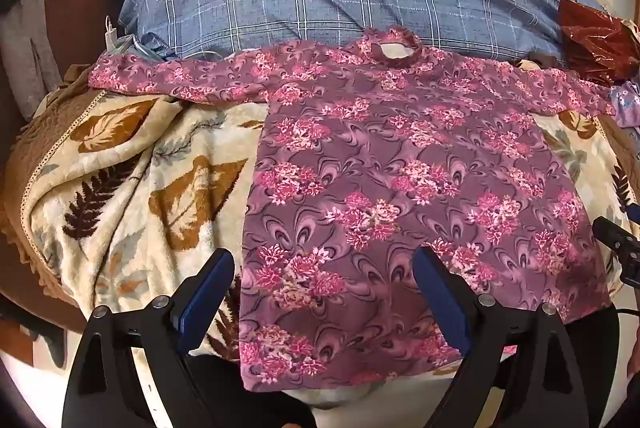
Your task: Fold small clothes
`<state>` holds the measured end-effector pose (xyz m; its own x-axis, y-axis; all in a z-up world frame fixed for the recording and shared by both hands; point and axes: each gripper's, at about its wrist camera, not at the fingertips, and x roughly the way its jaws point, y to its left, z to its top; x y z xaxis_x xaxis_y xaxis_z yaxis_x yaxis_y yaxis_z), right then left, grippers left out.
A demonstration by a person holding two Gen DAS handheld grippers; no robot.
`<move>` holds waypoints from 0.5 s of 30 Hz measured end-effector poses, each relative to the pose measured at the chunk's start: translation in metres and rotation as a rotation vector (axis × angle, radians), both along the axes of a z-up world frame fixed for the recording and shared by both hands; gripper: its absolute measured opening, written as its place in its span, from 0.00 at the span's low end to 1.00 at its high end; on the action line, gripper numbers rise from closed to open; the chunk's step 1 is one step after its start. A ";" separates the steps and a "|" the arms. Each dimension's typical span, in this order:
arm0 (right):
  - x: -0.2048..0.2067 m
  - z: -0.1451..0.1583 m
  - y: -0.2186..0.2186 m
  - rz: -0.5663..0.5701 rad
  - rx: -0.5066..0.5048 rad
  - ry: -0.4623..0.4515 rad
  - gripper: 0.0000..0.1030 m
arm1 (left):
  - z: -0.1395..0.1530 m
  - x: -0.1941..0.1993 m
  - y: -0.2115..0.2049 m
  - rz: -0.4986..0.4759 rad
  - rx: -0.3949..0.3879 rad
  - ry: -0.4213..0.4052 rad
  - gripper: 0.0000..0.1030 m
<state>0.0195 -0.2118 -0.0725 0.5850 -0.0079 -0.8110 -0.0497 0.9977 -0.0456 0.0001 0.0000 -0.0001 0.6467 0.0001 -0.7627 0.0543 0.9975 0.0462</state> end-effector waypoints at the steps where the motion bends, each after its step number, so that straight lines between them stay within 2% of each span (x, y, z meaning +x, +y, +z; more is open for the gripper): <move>1: 0.000 0.000 0.000 0.001 -0.007 0.003 0.99 | 0.000 0.000 0.000 0.000 0.000 0.004 0.88; 8: 0.003 0.000 -0.013 0.000 0.006 0.007 0.99 | -0.016 0.006 0.002 -0.005 -0.029 0.033 0.88; 15: 0.004 -0.003 -0.009 -0.014 -0.006 0.005 0.99 | -0.014 0.003 0.000 -0.005 -0.034 0.024 0.88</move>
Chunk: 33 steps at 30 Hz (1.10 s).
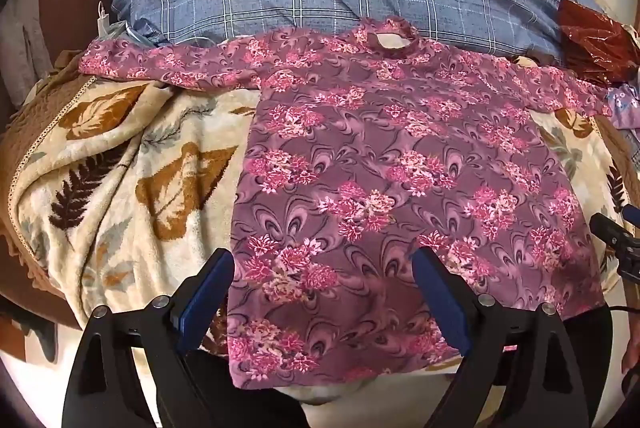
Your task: Fold small clothes
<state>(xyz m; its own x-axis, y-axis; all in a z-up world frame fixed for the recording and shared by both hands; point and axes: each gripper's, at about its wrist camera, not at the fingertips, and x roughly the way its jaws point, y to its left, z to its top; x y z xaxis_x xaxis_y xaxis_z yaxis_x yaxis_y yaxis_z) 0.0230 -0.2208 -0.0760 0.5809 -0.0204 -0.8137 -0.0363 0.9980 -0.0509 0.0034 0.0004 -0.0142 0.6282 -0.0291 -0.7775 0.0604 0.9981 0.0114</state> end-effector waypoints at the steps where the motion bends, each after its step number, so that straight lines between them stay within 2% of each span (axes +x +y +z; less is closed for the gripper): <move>1: 0.000 0.000 0.000 -0.001 0.000 0.001 0.99 | 0.001 0.001 0.000 -0.001 0.002 0.002 0.88; 22: 0.002 -0.004 -0.006 -0.007 0.003 -0.002 0.99 | -0.008 0.013 0.001 0.002 -0.012 0.069 0.88; 33: 0.003 -0.006 -0.008 -0.009 0.002 0.002 0.99 | -0.008 0.015 0.002 0.006 -0.023 0.068 0.88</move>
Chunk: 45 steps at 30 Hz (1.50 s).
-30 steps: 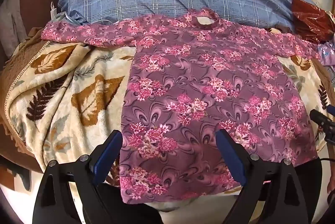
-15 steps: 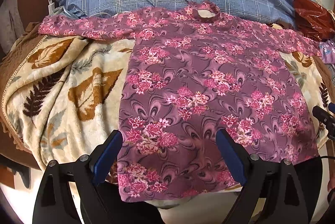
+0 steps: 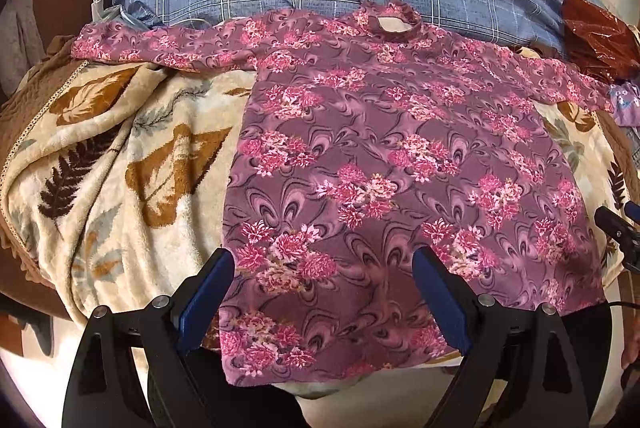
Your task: Fold small clothes
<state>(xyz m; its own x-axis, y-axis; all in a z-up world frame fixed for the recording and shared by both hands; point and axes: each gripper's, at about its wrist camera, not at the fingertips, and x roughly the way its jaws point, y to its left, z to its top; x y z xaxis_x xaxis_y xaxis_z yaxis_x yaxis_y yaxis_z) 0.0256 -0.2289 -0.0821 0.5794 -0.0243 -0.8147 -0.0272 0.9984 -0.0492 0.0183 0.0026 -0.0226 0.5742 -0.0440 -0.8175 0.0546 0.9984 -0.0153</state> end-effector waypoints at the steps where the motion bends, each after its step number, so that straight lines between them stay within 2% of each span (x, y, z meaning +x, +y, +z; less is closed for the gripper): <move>1: 0.000 0.000 0.001 0.000 -0.001 0.000 0.99 | 0.000 0.000 0.000 -0.001 -0.001 -0.001 0.88; 45: 0.005 -0.007 -0.004 -0.013 -0.002 0.018 0.99 | -0.007 0.008 -0.004 -0.030 0.006 0.011 0.88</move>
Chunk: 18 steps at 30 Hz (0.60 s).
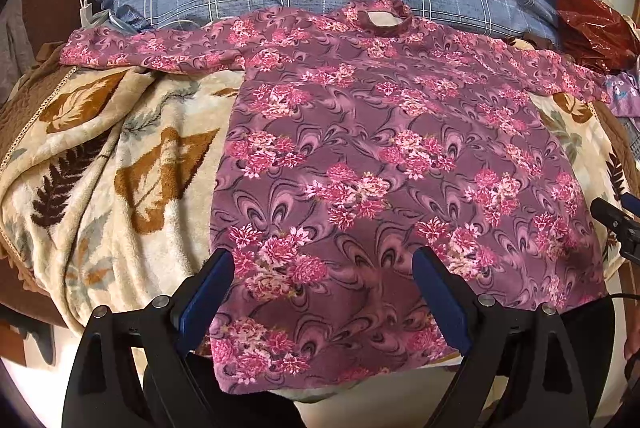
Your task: Fold small clothes
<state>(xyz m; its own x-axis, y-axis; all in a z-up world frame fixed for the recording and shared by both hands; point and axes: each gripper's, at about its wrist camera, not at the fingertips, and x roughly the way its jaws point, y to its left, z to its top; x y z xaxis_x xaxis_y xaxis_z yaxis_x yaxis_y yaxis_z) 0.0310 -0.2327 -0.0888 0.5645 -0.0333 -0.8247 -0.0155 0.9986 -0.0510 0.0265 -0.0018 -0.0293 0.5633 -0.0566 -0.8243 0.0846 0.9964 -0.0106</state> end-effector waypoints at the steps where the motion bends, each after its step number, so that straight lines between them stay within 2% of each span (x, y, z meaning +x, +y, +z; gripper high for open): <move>1: 0.001 -0.001 0.000 0.000 0.001 0.001 0.99 | 0.000 0.001 0.000 -0.001 0.000 0.002 0.88; 10: 0.009 -0.002 -0.003 0.001 0.011 0.004 0.99 | -0.004 0.013 0.000 0.005 -0.004 0.023 0.88; 13: 0.015 -0.002 -0.021 -0.031 0.054 0.014 0.99 | -0.003 0.024 0.012 0.034 -0.015 0.039 0.88; 18: 0.031 -0.004 -0.072 -0.152 0.105 0.022 0.98 | 0.006 0.052 0.049 0.136 -0.002 0.035 0.88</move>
